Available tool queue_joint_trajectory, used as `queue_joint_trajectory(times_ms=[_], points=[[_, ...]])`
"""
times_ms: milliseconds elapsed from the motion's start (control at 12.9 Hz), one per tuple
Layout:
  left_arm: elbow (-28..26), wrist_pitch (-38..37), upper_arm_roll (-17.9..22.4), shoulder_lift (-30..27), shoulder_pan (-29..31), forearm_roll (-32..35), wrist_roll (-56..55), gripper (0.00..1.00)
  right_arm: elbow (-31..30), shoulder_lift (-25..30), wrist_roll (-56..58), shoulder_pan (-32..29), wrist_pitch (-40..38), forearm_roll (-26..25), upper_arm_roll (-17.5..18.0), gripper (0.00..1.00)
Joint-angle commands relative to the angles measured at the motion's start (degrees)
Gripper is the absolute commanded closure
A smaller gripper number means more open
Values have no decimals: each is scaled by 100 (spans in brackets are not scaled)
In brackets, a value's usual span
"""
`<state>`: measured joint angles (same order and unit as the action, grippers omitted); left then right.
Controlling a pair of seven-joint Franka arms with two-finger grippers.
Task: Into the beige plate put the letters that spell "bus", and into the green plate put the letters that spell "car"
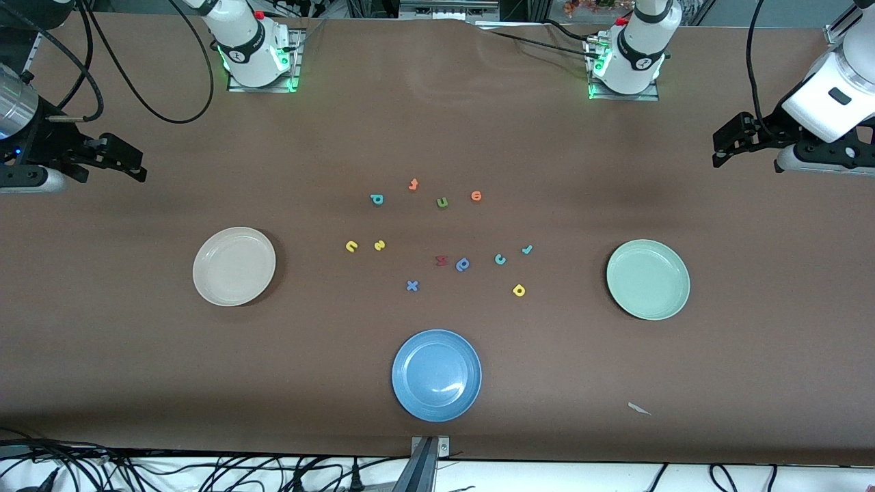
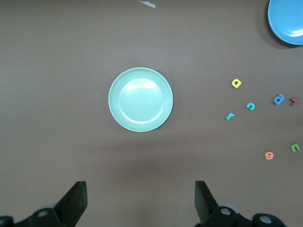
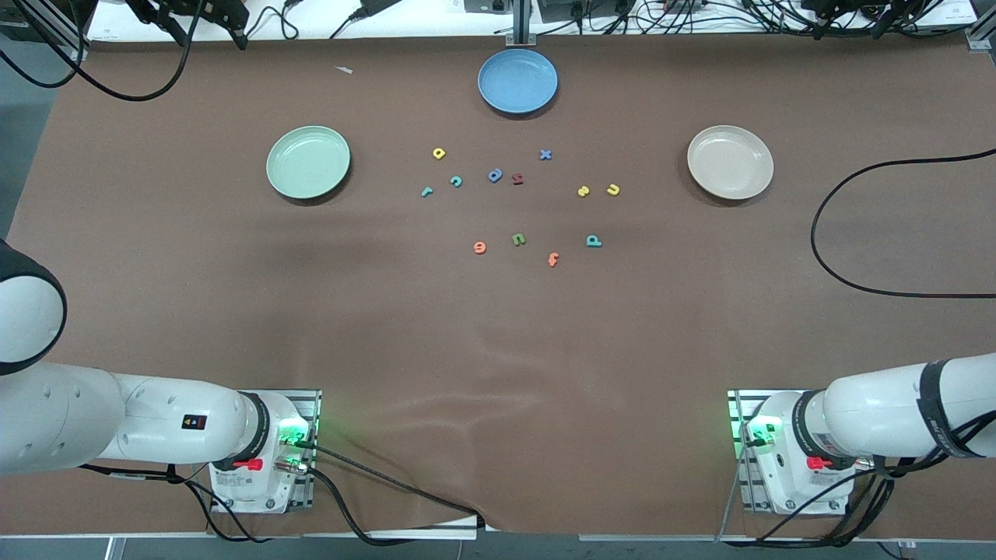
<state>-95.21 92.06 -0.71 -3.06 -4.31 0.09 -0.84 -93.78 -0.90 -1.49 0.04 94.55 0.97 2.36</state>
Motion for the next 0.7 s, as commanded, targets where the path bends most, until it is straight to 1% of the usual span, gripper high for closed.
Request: queue_joint_trajectory(times_ms=[0,621], points=[[-6,-65,27,-55,26,-18,102,0,0,28,105,-39,11,43,1,0],[2,-127,18,-55,26,-9,119,0,9,20,105,-39,2,61,1,0]])
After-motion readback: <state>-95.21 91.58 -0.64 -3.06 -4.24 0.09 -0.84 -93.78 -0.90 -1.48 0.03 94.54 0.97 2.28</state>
